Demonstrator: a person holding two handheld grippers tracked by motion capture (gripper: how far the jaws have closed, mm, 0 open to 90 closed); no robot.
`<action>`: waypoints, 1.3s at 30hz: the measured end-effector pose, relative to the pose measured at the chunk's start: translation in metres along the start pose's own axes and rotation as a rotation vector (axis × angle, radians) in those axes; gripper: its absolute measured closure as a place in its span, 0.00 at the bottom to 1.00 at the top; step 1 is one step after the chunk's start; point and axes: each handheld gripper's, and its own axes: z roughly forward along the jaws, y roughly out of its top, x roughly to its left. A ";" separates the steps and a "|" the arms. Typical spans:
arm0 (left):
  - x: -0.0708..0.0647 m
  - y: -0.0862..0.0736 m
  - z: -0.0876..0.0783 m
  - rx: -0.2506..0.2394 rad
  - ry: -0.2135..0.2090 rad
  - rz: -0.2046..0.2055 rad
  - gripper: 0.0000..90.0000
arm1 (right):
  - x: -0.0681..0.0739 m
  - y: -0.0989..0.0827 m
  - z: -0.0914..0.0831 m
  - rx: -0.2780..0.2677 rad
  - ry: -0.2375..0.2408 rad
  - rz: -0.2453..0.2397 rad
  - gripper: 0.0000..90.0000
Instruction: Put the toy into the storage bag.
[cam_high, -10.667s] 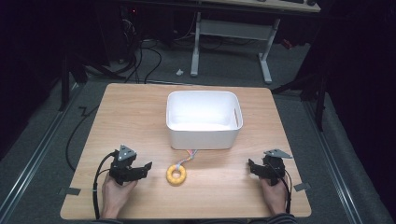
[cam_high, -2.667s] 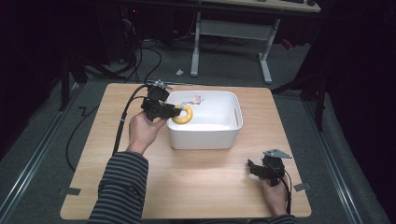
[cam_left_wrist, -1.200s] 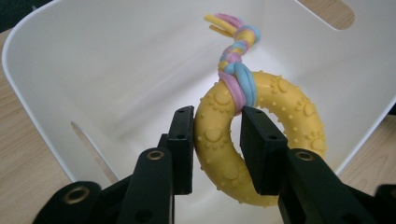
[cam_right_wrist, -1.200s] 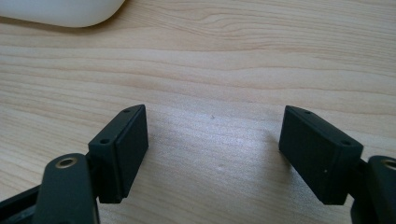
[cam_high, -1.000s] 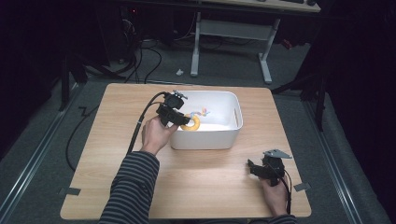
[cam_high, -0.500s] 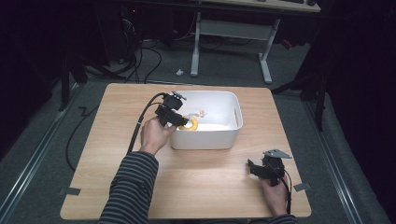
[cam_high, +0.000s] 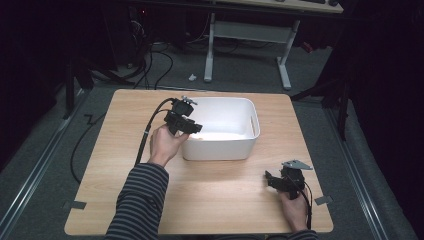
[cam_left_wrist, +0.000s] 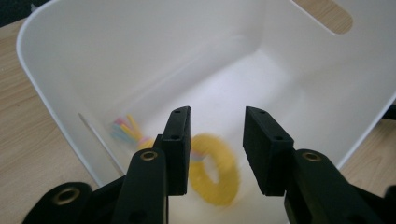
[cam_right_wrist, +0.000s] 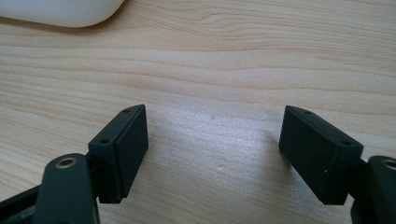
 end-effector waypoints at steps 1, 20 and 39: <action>0.000 0.000 -0.002 -0.004 0.004 0.002 0.68 | 0.000 0.000 0.000 0.000 0.001 0.000 0.27; 0.007 -0.021 -0.065 -0.157 0.044 0.002 0.50 | 0.000 0.000 0.000 -0.002 0.003 -0.004 0.27; 0.034 -0.070 -0.124 -0.261 0.084 -0.079 0.46 | 0.001 0.000 0.000 0.000 0.001 -0.003 0.27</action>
